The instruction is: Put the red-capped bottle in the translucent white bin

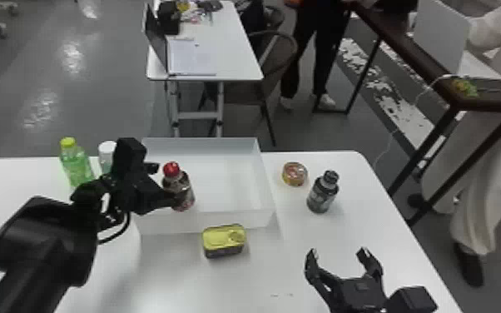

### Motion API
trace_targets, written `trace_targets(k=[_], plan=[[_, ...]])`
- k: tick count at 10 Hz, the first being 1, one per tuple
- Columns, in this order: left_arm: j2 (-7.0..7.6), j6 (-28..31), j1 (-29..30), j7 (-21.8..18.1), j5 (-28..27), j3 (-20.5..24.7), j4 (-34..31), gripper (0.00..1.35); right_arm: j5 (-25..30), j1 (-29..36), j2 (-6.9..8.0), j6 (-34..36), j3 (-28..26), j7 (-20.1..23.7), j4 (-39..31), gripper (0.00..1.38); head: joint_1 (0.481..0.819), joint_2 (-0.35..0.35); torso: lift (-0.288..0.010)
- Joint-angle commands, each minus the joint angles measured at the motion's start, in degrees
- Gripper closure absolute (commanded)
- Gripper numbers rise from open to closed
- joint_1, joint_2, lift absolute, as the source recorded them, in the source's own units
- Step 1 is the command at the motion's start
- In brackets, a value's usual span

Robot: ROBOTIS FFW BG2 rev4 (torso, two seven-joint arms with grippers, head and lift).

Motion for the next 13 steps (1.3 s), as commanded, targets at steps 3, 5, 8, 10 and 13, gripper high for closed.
trace_targets(k=[3,5,8,10,13], plan=[[0.91,1.5,3.6,-1.1,2.6,1.2,-5.1,0.14,-0.1,0.0,0.14,0.0,0.0,0.1,0.0,0.1,0.695,-0.182,-0.028],[0.73,5.7,12.4,-1.0,1.9,7.0,-18.3,0.14,0.0,0.0,0.14,0.0,0.0,0.0,0.0,0.1,0.695,-0.172,-0.028],[-0.23,6.2,25.9,-0.3,2.2,15.8,-34.4,0.14,0.1,-0.5,0.14,0.0,0.0,0.0,0.0,0.1,0.695,-0.122,-0.027],[-0.85,3.9,34.9,2.6,3.6,19.7,-42.9,0.14,0.3,-0.6,0.14,0.0,0.0,0.1,-0.1,0.1,0.695,-0.071,-0.027],[-4.63,-3.8,47.7,12.4,7.4,24.4,-50.7,0.15,0.1,1.6,0.14,-1.0,-0.4,-0.2,-1.3,0.1,0.695,0.011,-0.027]])
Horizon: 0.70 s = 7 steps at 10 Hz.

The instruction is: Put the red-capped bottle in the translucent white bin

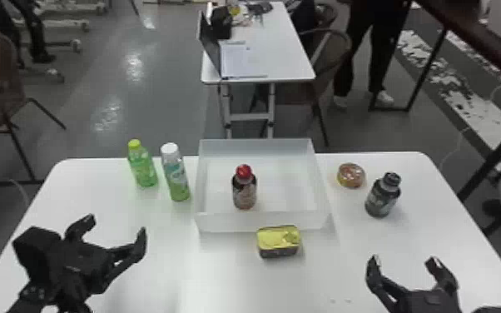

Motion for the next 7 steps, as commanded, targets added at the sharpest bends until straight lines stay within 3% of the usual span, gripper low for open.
trace_targets(k=[1,3,4,6,7], plan=[[-1.11,-5.4,5.1,1.8,1.5,0.8,-1.5,0.15,-0.2,1.9,0.14,-0.6,-0.5,-0.7,-1.1,0.1,0.695,0.035,-0.027],[-1.11,-11.0,10.4,3.0,1.6,0.3,-2.3,0.15,-0.2,3.9,0.14,-0.7,-0.9,-1.4,-2.4,0.1,0.695,0.038,-0.027],[-1.11,-14.1,12.3,5.7,1.6,-0.2,-2.3,0.14,-0.3,4.8,0.14,-0.7,-0.9,-1.8,-2.7,0.1,0.695,0.034,-0.027],[-1.11,-16.0,15.2,7.6,2.2,-1.0,-2.3,0.14,-0.3,6.1,0.14,-0.7,-0.9,-2.4,-3.4,0.1,0.695,0.038,-0.027],[-1.11,-17.3,16.2,11.0,2.5,-2.2,-2.3,0.14,-0.3,6.2,0.14,-0.7,-0.9,-2.4,-3.4,0.1,0.695,0.037,-0.027]])
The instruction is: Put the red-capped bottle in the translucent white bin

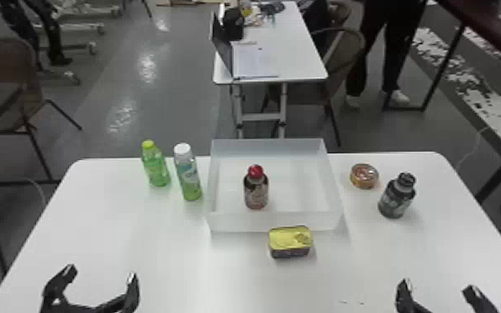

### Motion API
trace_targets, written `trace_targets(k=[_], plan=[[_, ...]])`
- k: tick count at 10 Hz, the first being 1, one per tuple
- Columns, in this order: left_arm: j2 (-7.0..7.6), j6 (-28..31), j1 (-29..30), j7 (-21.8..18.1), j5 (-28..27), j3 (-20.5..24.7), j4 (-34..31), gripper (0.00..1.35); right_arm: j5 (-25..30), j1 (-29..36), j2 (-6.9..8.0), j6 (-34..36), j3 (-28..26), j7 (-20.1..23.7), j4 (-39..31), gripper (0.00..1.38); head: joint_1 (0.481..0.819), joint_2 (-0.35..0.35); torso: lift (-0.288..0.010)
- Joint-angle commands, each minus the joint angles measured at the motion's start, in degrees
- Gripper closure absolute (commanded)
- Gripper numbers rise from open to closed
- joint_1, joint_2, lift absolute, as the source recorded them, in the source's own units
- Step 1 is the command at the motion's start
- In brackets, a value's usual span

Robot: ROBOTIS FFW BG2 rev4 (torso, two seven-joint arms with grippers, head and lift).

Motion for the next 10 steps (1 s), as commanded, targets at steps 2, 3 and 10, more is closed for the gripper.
trace_targets(k=[2,3,10], plan=[[-0.15,-0.3,0.3,1.7,1.4,-2.0,0.8,0.14,0.1,0.0,0.14,0.0,0.0,0.0,0.1,0.1,0.695,0.039,-0.027],[-0.15,-0.4,0.3,2.5,1.7,-2.6,0.8,0.14,0.1,0.0,0.14,0.0,0.0,0.0,0.1,0.1,0.695,0.033,-0.027],[0.18,-0.2,0.5,4.5,3.3,-3.7,1.1,0.14,0.1,-0.2,0.14,0.0,0.1,0.0,0.2,0.1,0.695,0.021,-0.027]])
